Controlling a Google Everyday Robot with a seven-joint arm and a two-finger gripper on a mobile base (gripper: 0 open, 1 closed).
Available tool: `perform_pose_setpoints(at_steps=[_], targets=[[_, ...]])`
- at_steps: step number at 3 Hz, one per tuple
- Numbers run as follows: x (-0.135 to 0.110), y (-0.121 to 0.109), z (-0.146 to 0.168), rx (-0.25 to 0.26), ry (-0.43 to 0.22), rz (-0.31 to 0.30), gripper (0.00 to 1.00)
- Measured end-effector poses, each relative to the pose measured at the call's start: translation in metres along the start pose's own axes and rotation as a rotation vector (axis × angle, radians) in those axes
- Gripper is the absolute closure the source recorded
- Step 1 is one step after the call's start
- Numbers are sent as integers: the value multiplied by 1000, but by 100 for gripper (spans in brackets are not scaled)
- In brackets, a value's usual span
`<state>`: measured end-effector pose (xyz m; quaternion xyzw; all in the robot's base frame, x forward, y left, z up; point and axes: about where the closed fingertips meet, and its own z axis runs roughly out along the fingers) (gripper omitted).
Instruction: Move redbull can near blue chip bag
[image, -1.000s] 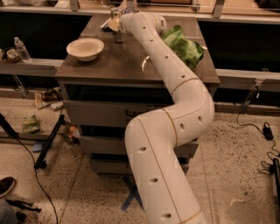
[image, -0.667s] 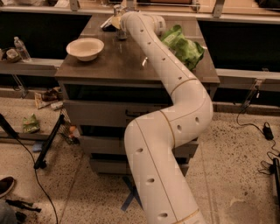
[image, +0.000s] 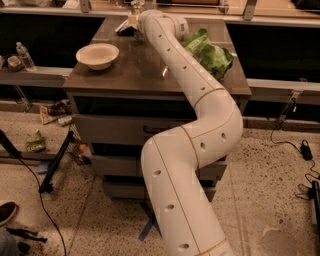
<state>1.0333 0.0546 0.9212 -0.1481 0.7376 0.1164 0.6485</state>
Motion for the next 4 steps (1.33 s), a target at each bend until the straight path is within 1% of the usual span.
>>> perform_pose_setpoints(at_steps=[1, 3, 4], targets=[[8, 9, 7, -12, 1, 26, 59], [14, 22, 14, -29, -8, 29, 13], [15, 25, 16, -32, -10, 21, 0]])
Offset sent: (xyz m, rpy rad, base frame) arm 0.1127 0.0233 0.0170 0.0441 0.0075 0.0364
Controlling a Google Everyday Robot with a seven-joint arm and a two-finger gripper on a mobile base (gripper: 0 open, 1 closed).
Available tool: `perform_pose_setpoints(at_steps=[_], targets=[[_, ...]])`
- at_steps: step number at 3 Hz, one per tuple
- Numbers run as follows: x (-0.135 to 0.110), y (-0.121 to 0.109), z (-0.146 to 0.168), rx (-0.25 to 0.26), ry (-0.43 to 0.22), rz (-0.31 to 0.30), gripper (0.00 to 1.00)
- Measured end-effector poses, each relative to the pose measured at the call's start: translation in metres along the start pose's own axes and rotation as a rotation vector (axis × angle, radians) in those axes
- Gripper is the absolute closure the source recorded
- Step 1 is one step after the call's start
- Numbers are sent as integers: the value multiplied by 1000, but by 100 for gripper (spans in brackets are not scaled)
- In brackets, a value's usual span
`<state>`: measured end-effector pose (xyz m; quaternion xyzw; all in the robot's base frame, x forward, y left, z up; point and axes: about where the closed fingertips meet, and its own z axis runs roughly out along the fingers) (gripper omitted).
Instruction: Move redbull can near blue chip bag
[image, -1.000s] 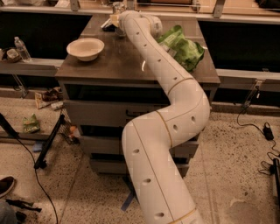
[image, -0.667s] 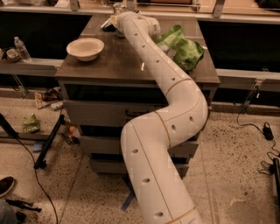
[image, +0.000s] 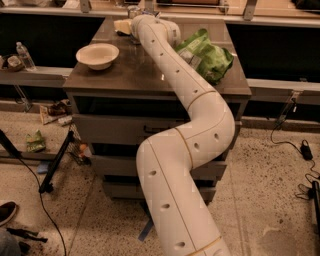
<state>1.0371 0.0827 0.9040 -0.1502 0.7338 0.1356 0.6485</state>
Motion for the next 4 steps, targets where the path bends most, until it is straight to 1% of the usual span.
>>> perform_pose_setpoints(at_steps=[1, 2, 3, 4], targets=[[-2, 1, -2, -19, -7, -2, 0], [-12, -10, -19, -64, -10, 11, 0], [-31, -31, -60, -149, 15, -36, 0], [-53, -93, -126, -131, 96, -160, 0]])
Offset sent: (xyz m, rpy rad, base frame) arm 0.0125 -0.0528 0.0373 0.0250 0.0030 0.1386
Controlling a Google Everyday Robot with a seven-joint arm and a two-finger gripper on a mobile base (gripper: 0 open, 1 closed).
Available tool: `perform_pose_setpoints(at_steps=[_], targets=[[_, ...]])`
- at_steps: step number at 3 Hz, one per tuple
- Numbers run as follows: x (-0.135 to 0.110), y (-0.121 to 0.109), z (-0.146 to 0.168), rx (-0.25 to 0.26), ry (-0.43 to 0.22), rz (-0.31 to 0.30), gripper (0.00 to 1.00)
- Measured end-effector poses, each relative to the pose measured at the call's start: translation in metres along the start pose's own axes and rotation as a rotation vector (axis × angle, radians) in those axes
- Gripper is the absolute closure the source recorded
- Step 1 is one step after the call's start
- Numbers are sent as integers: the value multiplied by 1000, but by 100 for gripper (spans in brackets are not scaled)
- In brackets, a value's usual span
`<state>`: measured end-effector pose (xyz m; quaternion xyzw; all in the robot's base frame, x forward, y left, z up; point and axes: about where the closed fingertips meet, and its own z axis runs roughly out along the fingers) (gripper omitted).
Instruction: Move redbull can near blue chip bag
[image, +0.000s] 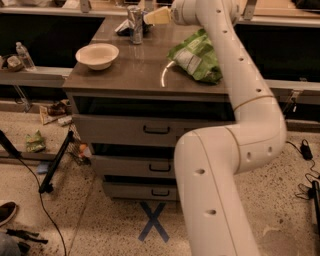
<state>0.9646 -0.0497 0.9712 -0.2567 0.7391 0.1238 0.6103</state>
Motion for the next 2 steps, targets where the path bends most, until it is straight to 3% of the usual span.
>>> perform_pose_setpoints(at_steps=[1, 2], targets=[[-14, -58, -85, 85, 91, -111, 0], [-6, -89, -137, 127, 176, -151, 0]])
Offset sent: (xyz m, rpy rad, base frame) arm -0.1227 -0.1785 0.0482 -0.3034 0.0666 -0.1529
